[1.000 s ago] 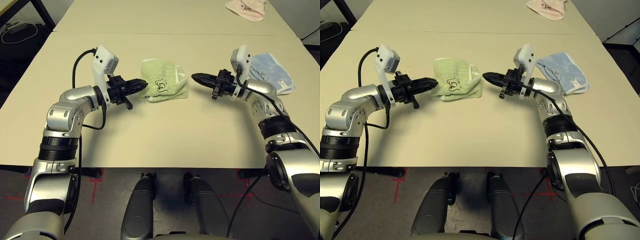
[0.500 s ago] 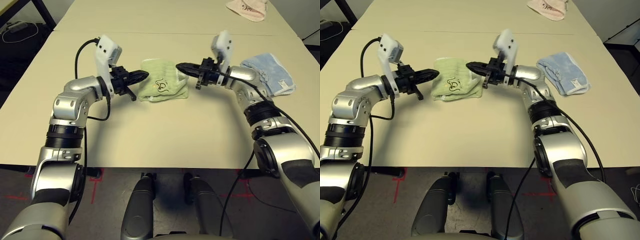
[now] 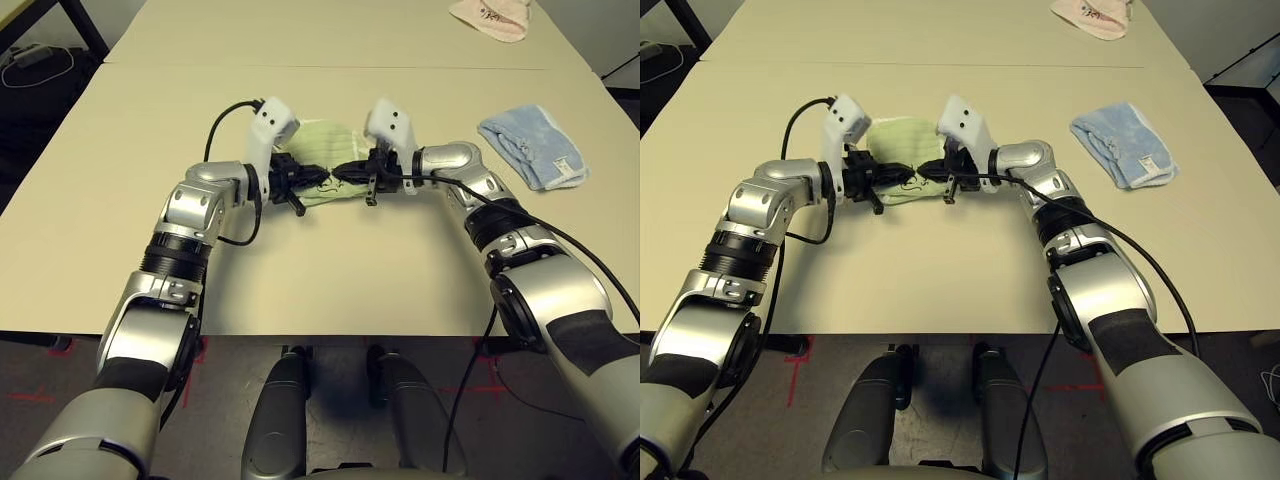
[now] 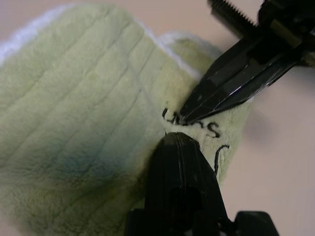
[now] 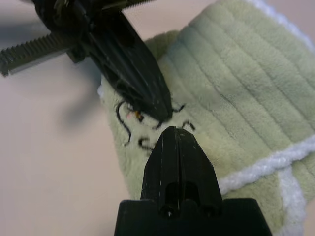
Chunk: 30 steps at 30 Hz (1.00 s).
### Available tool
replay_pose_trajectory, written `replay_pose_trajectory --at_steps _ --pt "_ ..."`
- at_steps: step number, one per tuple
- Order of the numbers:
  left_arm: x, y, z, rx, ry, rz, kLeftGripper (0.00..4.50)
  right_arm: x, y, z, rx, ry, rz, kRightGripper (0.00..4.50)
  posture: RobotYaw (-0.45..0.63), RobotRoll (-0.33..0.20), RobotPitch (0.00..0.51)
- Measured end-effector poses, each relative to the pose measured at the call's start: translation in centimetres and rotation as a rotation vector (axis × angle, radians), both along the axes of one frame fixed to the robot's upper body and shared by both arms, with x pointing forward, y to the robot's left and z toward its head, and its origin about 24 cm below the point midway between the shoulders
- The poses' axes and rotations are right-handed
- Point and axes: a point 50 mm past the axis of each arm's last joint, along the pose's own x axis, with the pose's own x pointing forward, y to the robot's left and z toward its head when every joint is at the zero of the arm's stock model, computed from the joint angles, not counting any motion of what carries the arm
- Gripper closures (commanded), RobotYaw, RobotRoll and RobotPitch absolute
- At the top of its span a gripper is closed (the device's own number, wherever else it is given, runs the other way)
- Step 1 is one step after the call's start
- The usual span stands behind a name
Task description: Fold the towel and set it aside.
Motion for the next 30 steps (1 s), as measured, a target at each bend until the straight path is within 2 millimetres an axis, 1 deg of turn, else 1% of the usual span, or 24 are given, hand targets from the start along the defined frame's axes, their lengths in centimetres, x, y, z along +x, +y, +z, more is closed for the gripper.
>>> replay_pose_trajectory --at_steps 3,7,12,14,20,25,27,30 --pt "0.2 0.4 -0.2 0.016 0.009 0.024 4.46 0.3 -0.7 -0.3 -0.021 0.01 -0.046 4.5 0.11 0.0 0.198" --pt "0.3 0.9 0.0 0.024 0.002 0.048 4.46 0.7 -1.8 -0.1 -0.049 0.001 -0.098 4.5 0.11 0.0 0.198" --pt "0.5 3.1 0.5 0.051 -0.016 0.134 4.46 0.9 -3.4 -0.4 -0.089 0.007 -0.157 4.5 0.11 0.0 0.199" --pt "0.5 3.6 0.3 0.064 -0.003 0.158 4.46 0.9 -3.4 -0.6 -0.094 0.01 -0.159 4.5 0.11 0.0 0.2" --pt "0.5 3.8 0.0 0.081 0.011 0.18 4.46 0.9 -3.0 -0.7 -0.093 0.01 -0.148 4.5 0.1 0.0 0.196" --pt "0.6 4.1 0.1 0.068 0.01 0.198 4.46 0.9 -3.3 -0.5 -0.063 0.015 -0.149 4.5 0.1 0.0 0.194" --pt "0.6 4.3 0.5 0.051 0.009 0.206 4.46 0.7 -3.8 0.0 0.002 0.048 -0.109 4.5 0.09 0.0 0.193" --pt "0.6 4.9 2.6 0.027 -0.036 0.21 4.46 0.6 -4.4 1.7 0.106 0.065 -0.052 4.5 0.1 0.0 0.191"
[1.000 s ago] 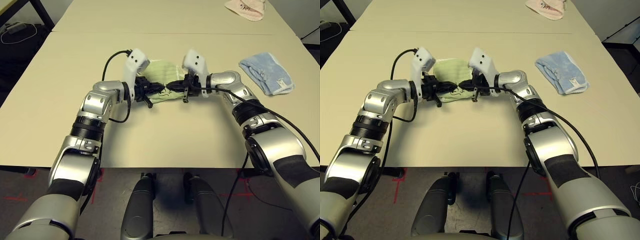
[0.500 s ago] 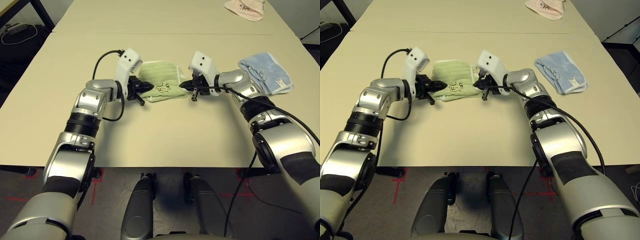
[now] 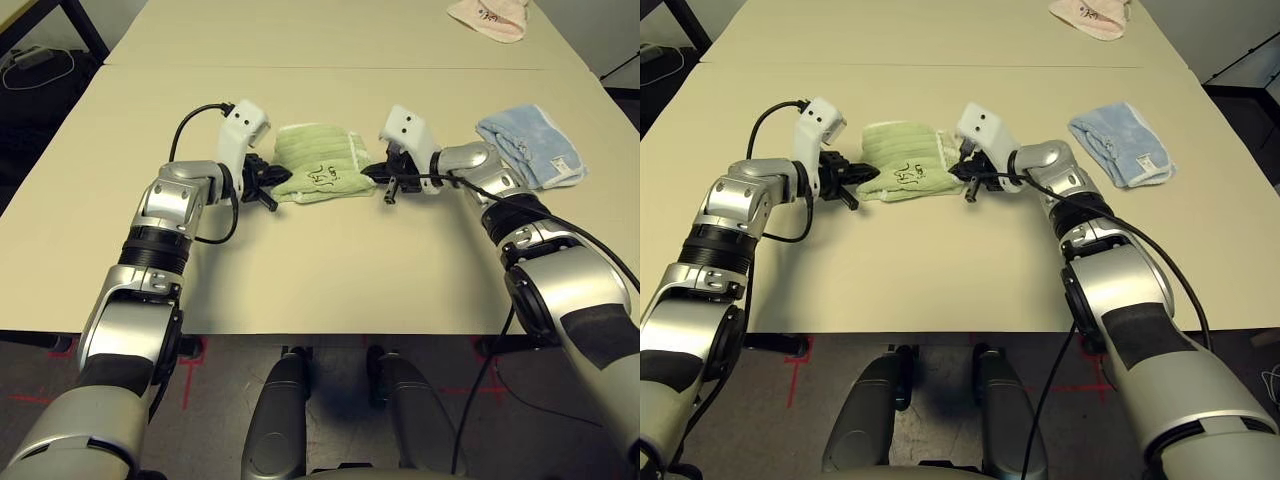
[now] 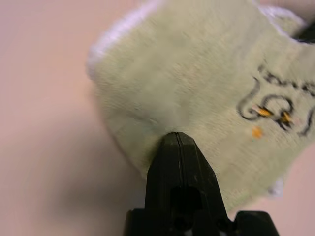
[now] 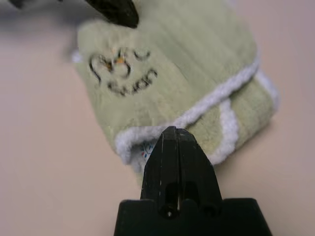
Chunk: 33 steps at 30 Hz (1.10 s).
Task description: Fold the towel and set it aside.
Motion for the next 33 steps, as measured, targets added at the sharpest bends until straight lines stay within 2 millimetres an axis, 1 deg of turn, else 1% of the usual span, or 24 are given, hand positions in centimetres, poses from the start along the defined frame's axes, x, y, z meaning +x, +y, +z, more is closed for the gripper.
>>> replay_pose_trajectory --at_steps 2,4,6,8,9,11,15,17,19,29,33 --pt "0.1 -0.3 1.9 -0.02 -0.058 -0.018 4.46 0.1 0.1 1.3 0.052 -0.028 0.003 4.5 0.1 0.0 0.19" --pt "0.2 -1.2 3.7 -0.055 -0.105 -0.045 4.46 0.3 0.5 2.6 0.1 -0.061 -0.006 4.5 0.1 0.0 0.19" --pt "0.3 -2.1 4.8 -0.084 -0.136 -0.074 4.46 0.4 1.3 3.6 0.132 -0.09 -0.013 4.5 0.11 0.0 0.191" --pt "0.5 -3.0 5.4 -0.115 -0.145 -0.096 4.46 0.6 2.0 4.2 0.162 -0.113 -0.047 4.5 0.11 0.0 0.192" --pt "0.8 -3.4 5.4 -0.128 -0.138 -0.103 4.46 0.7 2.4 4.2 0.171 -0.121 -0.068 4.5 0.11 0.0 0.192" --pt "1.3 -4.1 4.6 -0.15 -0.103 -0.103 4.46 0.9 3.4 3.8 0.171 -0.122 -0.101 4.5 0.11 0.0 0.194" --pt "2.6 -5.7 1.7 -0.146 -0.007 -0.079 4.46 0.8 6.5 2.2 0.134 -0.095 -0.109 4.5 0.11 0.0 0.2" --pt "2.8 -5.6 0.9 -0.136 0.011 -0.064 4.46 0.8 6.6 1.8 0.127 -0.086 -0.122 4.5 0.1 0.0 0.204" --pt "3.0 -5.4 0.6 -0.129 0.019 -0.053 4.46 0.9 6.5 1.7 0.123 -0.084 -0.139 4.5 0.1 0.0 0.206" --pt "3.3 -4.8 0.4 -0.087 0.002 -0.02 4.46 1.0 6.5 1.3 0.108 -0.078 -0.163 4.5 0.1 0.0 0.227" --pt "3.3 -4.4 0.4 -0.082 -0.003 -0.009 4.46 1.1 6.3 1.0 0.1 -0.075 -0.188 4.5 0.1 0.0 0.245"
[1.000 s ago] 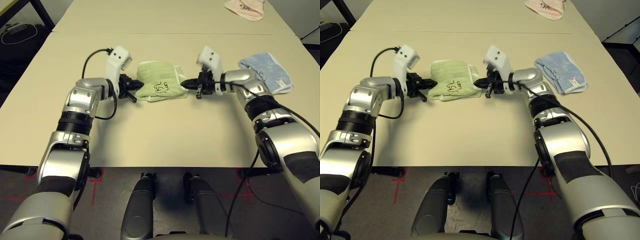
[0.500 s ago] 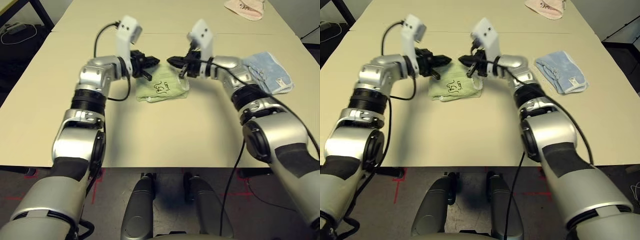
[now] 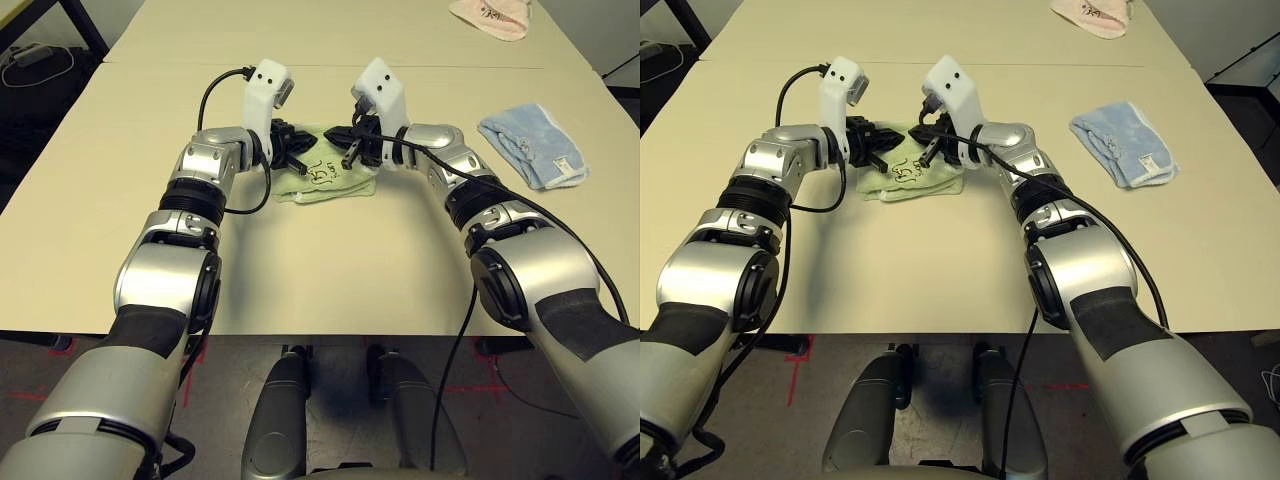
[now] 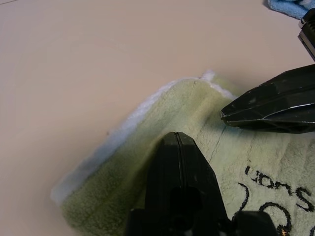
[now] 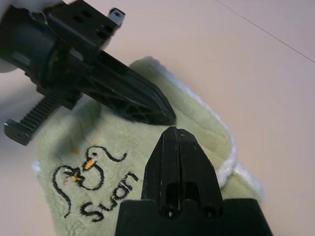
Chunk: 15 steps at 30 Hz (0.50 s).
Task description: Fold the towel and set it aside.
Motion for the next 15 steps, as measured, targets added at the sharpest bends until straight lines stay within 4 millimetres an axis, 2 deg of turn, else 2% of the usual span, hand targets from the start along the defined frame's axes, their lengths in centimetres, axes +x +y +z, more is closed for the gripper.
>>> replay_pose_trajectory --at_steps 8,15 --pt "-0.1 1.1 -1.5 0.026 0.03 0.05 4.46 0.3 -0.5 -2.4 -0.072 0.062 -0.131 4.5 0.09 0.0 0.254" --pt "-0.2 1.2 -1.8 0.026 0.037 0.052 4.46 0.4 0.1 -2.8 -0.085 0.067 -0.186 4.5 0.09 0.0 0.255"
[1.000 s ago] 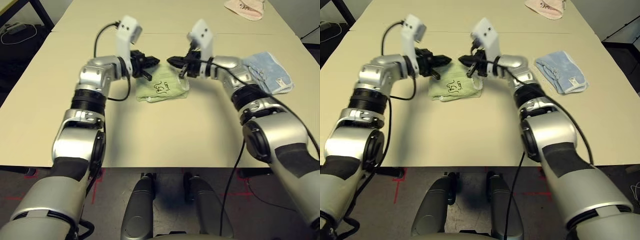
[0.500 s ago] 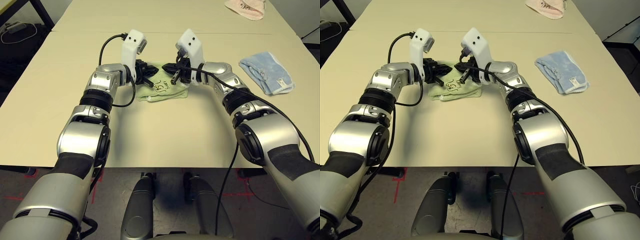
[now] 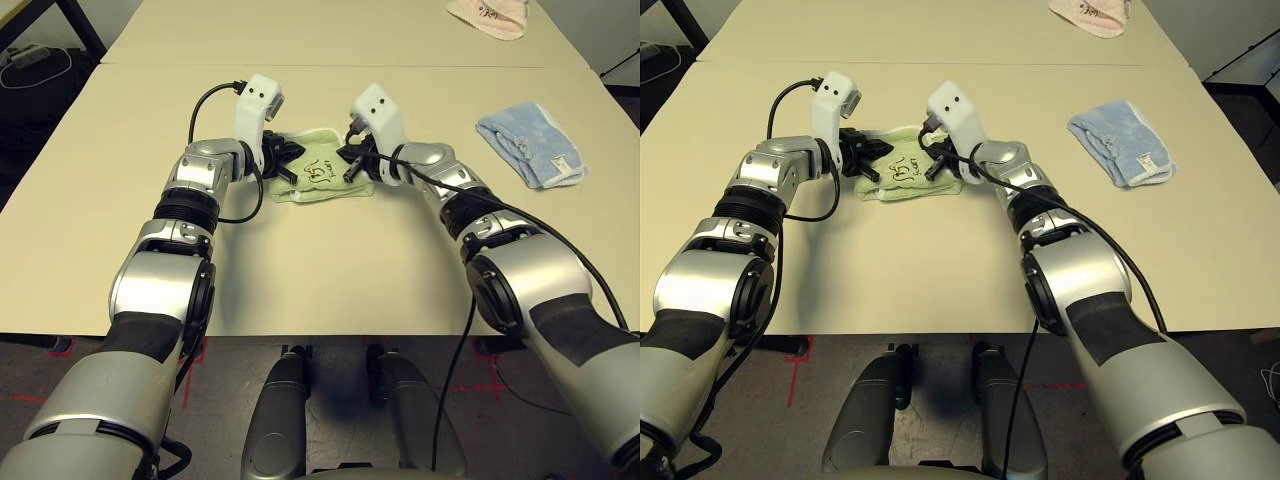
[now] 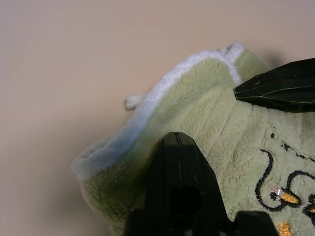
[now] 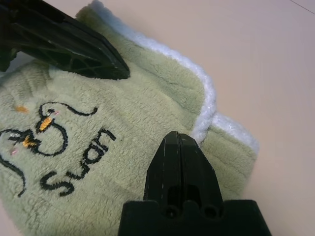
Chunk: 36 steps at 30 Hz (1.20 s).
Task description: Fold the towel and set it aside.
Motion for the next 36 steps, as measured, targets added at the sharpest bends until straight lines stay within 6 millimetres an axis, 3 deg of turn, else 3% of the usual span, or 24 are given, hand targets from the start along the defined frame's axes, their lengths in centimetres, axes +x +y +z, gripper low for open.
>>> replay_pose_trajectory --at_steps 1,31,36 --pt "0.0 0.0 -0.1 0.0 0.002 0.001 4.46 0.0 0.0 0.0 -0.001 -0.001 -0.005 4.5 0.09 0.0 0.0" --pt "0.0 0.1 -0.2 0.001 0.003 0.002 4.46 0.1 -0.1 0.0 -0.001 -0.004 -0.013 4.5 0.08 0.0 0.0" --pt "-0.5 0.3 -1.9 0.011 -0.025 0.03 4.46 -0.3 -0.9 -1.6 0.024 -0.025 -0.05 4.5 0.08 0.0 0.0"
